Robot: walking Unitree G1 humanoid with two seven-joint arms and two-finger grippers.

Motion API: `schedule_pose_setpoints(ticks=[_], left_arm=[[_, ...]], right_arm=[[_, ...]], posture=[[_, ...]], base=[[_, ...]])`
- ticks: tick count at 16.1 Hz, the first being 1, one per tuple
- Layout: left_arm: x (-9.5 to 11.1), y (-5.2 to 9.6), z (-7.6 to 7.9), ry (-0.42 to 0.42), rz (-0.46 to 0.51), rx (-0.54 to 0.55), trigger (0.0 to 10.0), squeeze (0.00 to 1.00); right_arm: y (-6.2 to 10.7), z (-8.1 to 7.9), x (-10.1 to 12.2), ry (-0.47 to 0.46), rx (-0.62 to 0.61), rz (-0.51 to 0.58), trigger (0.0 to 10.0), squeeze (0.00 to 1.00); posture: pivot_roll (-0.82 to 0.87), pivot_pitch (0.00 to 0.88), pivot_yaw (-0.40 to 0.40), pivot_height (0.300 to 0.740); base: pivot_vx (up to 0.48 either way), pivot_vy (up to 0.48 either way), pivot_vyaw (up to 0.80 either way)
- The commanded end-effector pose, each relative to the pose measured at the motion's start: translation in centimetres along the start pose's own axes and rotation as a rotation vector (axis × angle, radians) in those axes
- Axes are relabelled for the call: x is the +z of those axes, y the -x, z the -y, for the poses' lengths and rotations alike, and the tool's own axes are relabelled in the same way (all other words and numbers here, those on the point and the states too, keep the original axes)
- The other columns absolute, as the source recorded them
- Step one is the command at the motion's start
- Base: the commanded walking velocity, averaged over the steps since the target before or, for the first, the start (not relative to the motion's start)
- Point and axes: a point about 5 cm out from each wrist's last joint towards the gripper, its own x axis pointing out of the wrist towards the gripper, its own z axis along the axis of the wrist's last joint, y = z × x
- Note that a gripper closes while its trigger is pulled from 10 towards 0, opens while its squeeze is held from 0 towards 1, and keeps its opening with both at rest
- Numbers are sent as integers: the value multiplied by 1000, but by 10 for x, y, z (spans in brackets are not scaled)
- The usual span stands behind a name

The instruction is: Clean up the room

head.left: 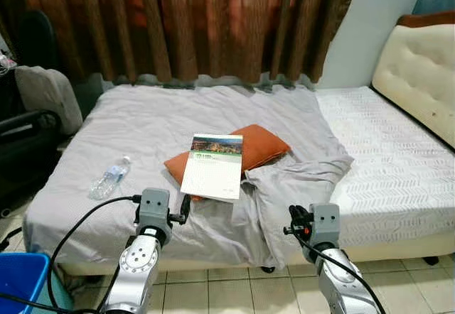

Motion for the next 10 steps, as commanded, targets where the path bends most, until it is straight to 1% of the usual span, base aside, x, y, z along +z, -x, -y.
schedule_pose_setpoints(ticks=[1,4,5,10], left_arm=[[-1,-1,0,7,-7,0,10000,0],[-1,-2,0,25,-8,5,10000,0],[-2,-1,0,39,-14,5,10000,0],[-2,-1,0,37,-22,-10,10000,0]], right_arm=[[-3,1,3,-8,0,3,10000,0],[-3,2,3,-7,1,2,10000,0],[-3,1,3,-6,3,2,10000,0],[-2,1,3,-8,6,4,10000,0]], posture=[[-20,0,-18,740],[-20,0,-19,740],[-19,0,-20,740],[-17,0,-18,740]], base=[[465,0,0],[464,0,0],[274,398,0],[0,479,0]])
